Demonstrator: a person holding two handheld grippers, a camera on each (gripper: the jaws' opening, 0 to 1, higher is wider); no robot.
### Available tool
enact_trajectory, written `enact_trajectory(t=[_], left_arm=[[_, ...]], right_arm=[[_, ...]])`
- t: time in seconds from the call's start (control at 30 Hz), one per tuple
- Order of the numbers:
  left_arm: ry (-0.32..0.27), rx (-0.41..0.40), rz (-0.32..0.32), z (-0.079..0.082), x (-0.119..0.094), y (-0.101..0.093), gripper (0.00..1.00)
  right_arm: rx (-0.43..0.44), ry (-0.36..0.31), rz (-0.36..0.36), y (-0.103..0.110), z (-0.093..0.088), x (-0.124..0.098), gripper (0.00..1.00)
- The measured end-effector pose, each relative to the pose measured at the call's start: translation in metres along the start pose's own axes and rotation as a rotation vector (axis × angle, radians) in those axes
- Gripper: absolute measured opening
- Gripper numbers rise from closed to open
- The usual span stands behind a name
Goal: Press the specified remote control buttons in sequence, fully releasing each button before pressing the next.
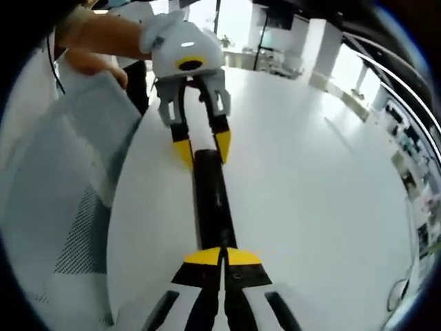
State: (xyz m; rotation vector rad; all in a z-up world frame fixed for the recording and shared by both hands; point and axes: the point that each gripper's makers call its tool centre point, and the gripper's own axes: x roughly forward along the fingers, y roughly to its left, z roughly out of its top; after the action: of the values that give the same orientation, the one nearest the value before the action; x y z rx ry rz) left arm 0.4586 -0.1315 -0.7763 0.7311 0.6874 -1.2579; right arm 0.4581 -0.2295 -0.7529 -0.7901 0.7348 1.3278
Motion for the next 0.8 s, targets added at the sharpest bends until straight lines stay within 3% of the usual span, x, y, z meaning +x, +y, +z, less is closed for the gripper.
enact_trajectory(t=[0.8], left_arm=[[0.001,0.009,-0.002,-0.002,-0.002,-0.001,0.24]], right_arm=[[-0.050,0.075,0.058,0.005,-0.004,0.015,0.00]])
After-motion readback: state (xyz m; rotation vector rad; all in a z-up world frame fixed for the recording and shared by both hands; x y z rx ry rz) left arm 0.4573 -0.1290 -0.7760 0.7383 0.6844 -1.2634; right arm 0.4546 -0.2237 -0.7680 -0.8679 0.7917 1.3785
